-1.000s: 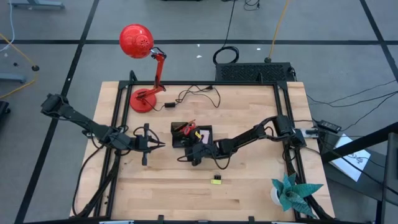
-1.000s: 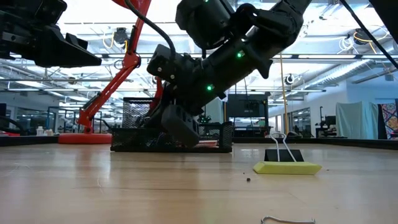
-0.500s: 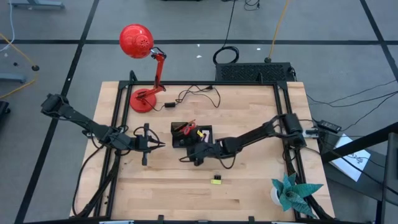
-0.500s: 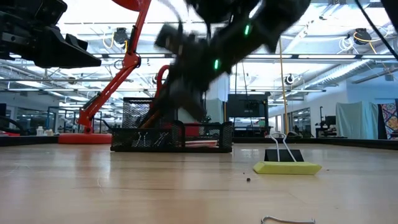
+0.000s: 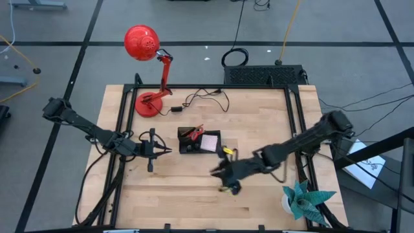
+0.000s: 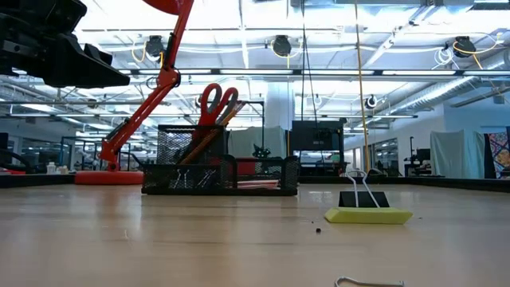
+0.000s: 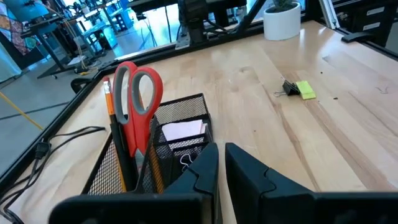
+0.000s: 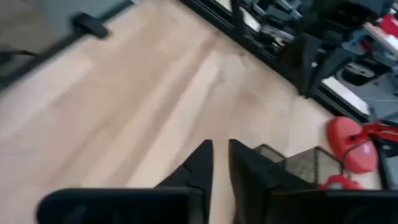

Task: Pick and place office supplies into organizer
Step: Put the binder clip into the desk organizer, then put the eraser into the desk organizer

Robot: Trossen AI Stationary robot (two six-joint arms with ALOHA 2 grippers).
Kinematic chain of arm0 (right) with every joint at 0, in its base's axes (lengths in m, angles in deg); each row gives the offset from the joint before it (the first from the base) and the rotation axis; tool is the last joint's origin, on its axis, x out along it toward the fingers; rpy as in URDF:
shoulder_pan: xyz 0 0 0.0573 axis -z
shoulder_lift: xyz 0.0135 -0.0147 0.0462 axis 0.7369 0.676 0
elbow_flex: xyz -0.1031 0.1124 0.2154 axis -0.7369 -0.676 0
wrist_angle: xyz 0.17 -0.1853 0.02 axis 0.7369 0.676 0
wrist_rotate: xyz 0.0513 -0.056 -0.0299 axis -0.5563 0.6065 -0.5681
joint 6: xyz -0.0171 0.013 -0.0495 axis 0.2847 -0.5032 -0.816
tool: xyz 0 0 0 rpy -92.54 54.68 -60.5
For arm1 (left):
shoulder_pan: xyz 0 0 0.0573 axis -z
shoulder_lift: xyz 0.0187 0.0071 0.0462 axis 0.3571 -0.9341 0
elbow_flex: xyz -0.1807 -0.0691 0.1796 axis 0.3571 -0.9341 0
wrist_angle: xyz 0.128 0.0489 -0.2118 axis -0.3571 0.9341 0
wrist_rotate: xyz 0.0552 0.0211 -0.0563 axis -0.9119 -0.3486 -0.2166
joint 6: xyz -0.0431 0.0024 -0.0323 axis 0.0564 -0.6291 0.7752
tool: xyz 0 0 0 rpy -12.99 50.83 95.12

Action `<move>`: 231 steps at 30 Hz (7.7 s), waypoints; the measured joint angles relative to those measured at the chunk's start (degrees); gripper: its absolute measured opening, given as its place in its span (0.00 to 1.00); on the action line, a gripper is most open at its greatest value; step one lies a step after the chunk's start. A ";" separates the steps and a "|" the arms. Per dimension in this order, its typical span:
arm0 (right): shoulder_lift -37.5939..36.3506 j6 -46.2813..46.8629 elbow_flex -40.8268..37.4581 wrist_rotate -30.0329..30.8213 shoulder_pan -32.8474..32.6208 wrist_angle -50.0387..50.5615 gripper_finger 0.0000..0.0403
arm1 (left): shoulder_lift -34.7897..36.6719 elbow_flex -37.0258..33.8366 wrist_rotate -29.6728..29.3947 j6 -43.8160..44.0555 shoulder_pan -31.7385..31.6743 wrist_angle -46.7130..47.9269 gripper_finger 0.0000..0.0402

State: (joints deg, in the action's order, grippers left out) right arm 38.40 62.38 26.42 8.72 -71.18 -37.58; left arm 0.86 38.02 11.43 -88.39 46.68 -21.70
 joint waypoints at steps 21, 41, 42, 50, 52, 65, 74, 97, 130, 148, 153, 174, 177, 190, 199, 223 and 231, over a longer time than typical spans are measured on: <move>-7.23 31.71 -37.20 -9.05 -1.89 -36.42 0.26 | 0.01 0.00 -0.02 0.46 -0.01 -0.12 0.09; 5.81 34.64 -38.07 -10.09 -0.25 -45.51 0.48 | 0.01 0.00 -0.02 0.71 -0.02 0.02 0.09; 6.45 35.05 -38.03 -11.18 -0.13 -45.91 0.48 | 0.00 0.00 -0.02 0.72 -0.02 0.02 0.09; 10.27 37.01 -38.02 -13.63 0.01 -48.00 0.47 | 0.01 0.00 -0.02 0.76 -0.02 0.09 0.09; 10.85 37.22 -38.02 -14.39 -0.01 -48.71 0.45 | 0.02 0.00 -0.02 0.71 -0.02 0.11 0.09; 10.97 33.67 -38.02 -16.35 0.01 -50.30 0.13 | 0.00 0.00 -0.02 0.85 -0.02 0.37 0.09; 10.95 32.26 -38.02 -16.17 0.01 -51.90 0.02 | 0.00 0.00 -0.02 0.85 -0.02 0.35 0.09; 10.95 37.80 -38.02 -20.79 2.20 -52.10 0.37 | 0.02 0.00 -0.02 0.79 0.00 0.37 0.09; 10.93 37.61 -35.87 -17.70 1.99 -50.18 0.29 | 0.01 0.00 -0.02 0.81 -0.02 0.57 0.09; 10.31 31.82 -35.61 -17.77 2.44 -50.04 0.02 | 0.02 0.00 -0.02 0.83 0.00 0.88 0.09; 8.61 25.02 -31.01 -17.81 5.27 -50.29 0.01 | 0.01 0.00 -0.04 0.82 -0.02 1.33 0.09; 23.97 4.54 -3.59 -2.15 13.89 -33.57 0.00 | 0.01 -0.02 -0.14 0.85 -0.02 1.65 0.09; 25.10 2.86 -3.71 0.12 14.40 -33.83 0.00 | 0.00 -0.02 -0.13 1.11 -0.02 1.70 0.09; 24.68 -1.05 -3.79 4.59 14.97 -36.22 0.00 | 0.02 -0.02 -0.11 0.68 -0.02 2.01 0.09; 24.54 1.51 -5.34 2.07 17.72 -35.42 0.00 | 0.00 -0.02 -0.09 0.71 -0.02 2.01 0.09; 21.83 -1.85 -5.89 5.69 15.04 -35.39 0.24 | 0.02 -0.02 -0.06 0.81 -0.02 2.37 0.09; 9.17 1.91 -5.85 1.21 8.83 -21.80 0.23 | 0.00 -0.02 0.05 1.55 -0.02 3.33 0.09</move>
State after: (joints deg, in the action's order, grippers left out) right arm 47.57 64.29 20.57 9.92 -62.34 -59.39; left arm 0.86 38.00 11.48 -86.84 46.66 -18.37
